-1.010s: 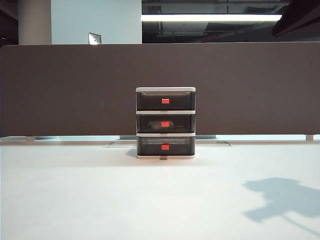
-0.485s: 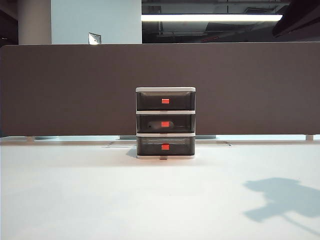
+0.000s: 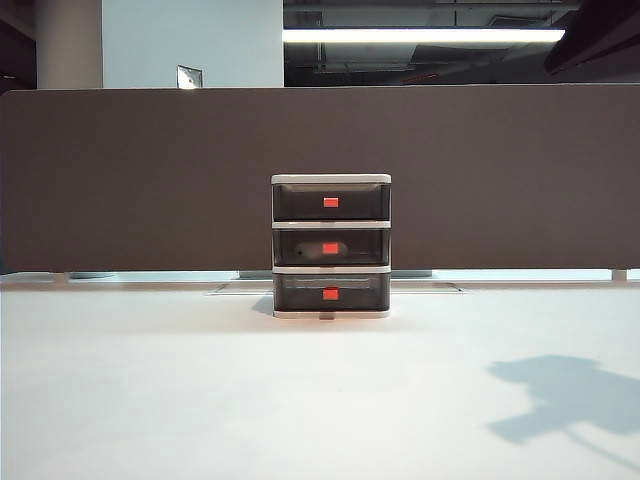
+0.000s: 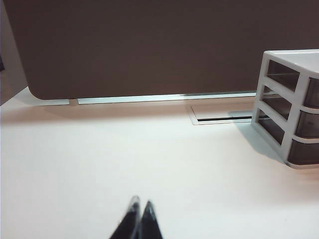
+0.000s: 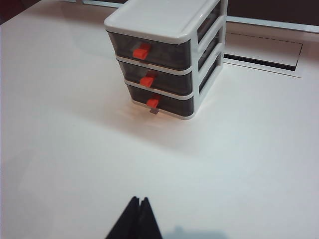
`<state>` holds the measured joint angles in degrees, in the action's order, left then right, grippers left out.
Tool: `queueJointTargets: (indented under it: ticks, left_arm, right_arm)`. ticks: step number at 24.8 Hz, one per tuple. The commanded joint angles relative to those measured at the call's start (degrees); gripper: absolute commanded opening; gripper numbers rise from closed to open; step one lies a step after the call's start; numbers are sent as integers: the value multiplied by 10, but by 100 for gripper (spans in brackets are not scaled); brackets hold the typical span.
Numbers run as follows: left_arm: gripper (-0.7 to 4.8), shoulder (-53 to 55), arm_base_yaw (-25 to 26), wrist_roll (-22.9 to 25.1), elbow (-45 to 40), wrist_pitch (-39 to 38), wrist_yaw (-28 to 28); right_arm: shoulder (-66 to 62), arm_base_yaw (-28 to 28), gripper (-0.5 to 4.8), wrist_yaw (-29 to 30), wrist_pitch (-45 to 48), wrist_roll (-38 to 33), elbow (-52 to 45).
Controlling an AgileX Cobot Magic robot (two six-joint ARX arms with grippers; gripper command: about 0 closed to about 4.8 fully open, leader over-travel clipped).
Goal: Pick up the earphone case on the table, open the lid, insert the wireless earphone on the table into it, close the lid, put the earphone case into the second layer of the drawer, and finally close the drawer.
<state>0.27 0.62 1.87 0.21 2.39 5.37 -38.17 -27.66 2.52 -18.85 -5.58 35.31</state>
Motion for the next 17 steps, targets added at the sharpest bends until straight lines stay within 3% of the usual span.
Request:
queueJointTargets:
  ticks: [1,8,11,14,17]
  left_arm:
    - [-5,1,0,1,0,7,1]
    - [-5,1,0,2,0,7,1]
    - [-5,1,0,2,0,7,1]
    - [-5,1,0,2,0,7,1]
    - [-5,1,0,1,0,7,1]
  right_arm:
    - [2,0,1,0,10,0,3]
    - [2,0,1,-2,10,0,3]
    - [14,7,1,-55,27,0,-14]
    - [64,26,0,-126,141,0,-92]
    - [138,52,1,-130,227,0,-176]
